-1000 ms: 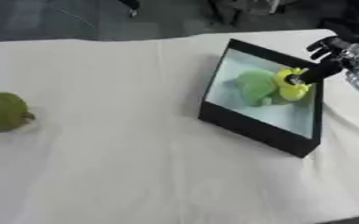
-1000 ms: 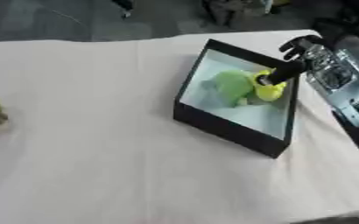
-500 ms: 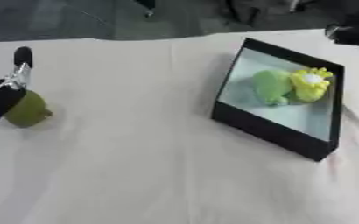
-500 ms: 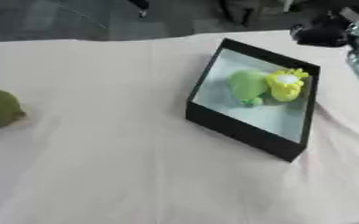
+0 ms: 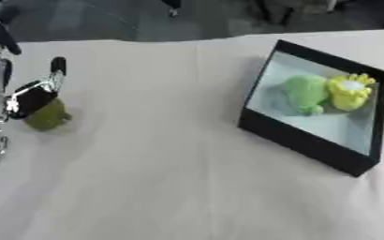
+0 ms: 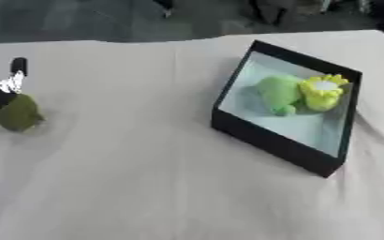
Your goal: Pick up the objects with one hand, pass them to the other hand, and then place them into the box on the other side of the table.
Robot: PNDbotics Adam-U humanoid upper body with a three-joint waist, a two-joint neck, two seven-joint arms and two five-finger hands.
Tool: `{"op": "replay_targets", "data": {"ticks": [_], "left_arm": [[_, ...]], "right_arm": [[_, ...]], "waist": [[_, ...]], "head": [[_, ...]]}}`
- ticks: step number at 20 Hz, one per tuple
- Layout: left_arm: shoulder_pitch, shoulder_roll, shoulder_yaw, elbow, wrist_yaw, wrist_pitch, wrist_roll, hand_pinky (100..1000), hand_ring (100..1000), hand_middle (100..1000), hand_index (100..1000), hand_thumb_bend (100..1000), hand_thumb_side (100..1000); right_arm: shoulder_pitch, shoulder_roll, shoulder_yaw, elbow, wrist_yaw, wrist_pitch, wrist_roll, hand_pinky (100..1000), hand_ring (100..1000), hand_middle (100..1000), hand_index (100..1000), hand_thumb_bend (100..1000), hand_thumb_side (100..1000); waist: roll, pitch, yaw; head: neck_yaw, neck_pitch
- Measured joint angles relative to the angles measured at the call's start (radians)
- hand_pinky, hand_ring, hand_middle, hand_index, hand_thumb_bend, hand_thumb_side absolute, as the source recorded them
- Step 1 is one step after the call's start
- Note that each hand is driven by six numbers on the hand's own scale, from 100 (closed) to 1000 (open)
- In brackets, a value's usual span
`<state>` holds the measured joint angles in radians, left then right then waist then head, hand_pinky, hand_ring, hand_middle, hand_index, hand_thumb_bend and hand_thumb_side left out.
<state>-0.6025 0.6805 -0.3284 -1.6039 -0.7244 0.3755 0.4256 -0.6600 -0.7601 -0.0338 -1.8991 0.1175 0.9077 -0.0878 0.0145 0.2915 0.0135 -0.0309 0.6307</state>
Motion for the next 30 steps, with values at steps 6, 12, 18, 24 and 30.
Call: {"op": "replay_targets", "data": {"ticks": [6, 12, 18, 24, 30], "left_arm": [[-0.049, 0.009, -0.042, 0.137, 0.084, -0.074, -0.085, 900, 843, 576, 910, 391, 350], [-0.142, 0.025, -0.067, 0.287, 0.177, -0.156, -0.179, 916, 863, 673, 923, 421, 391], [-0.219, 0.034, -0.064, 0.398, 0.270, -0.199, -0.271, 916, 859, 637, 910, 443, 445], [-0.243, 0.061, -0.053, 0.399, 0.365, -0.140, -0.366, 923, 872, 735, 945, 494, 527], [-0.250, 0.096, -0.055, 0.387, 0.461, -0.060, -0.463, 938, 891, 804, 938, 494, 381]], "right_arm": [[0.000, 0.009, 0.024, -0.002, -0.067, -0.011, -0.085, 830, 972, 870, 777, 189, 387], [0.000, 0.010, 0.047, 0.019, -0.146, -0.049, -0.165, 830, 964, 863, 773, 190, 389], [0.006, 0.010, 0.072, 0.039, -0.225, -0.108, -0.227, 829, 959, 860, 772, 193, 391], [0.010, 0.010, 0.098, 0.050, -0.302, -0.168, -0.288, 829, 954, 859, 772, 195, 392], [0.015, 0.010, 0.126, 0.050, -0.377, -0.226, -0.346, 829, 950, 855, 772, 198, 394]], "waist": [[0.003, 0.000, 0.000], [0.003, 0.000, 0.000], [0.003, -0.001, 0.002], [0.004, -0.005, 0.006], [0.004, -0.007, 0.007]], "head": [[0.019, 0.001], [0.050, 0.010], [0.056, 0.010], [0.056, 0.015], [0.056, 0.017]]}}
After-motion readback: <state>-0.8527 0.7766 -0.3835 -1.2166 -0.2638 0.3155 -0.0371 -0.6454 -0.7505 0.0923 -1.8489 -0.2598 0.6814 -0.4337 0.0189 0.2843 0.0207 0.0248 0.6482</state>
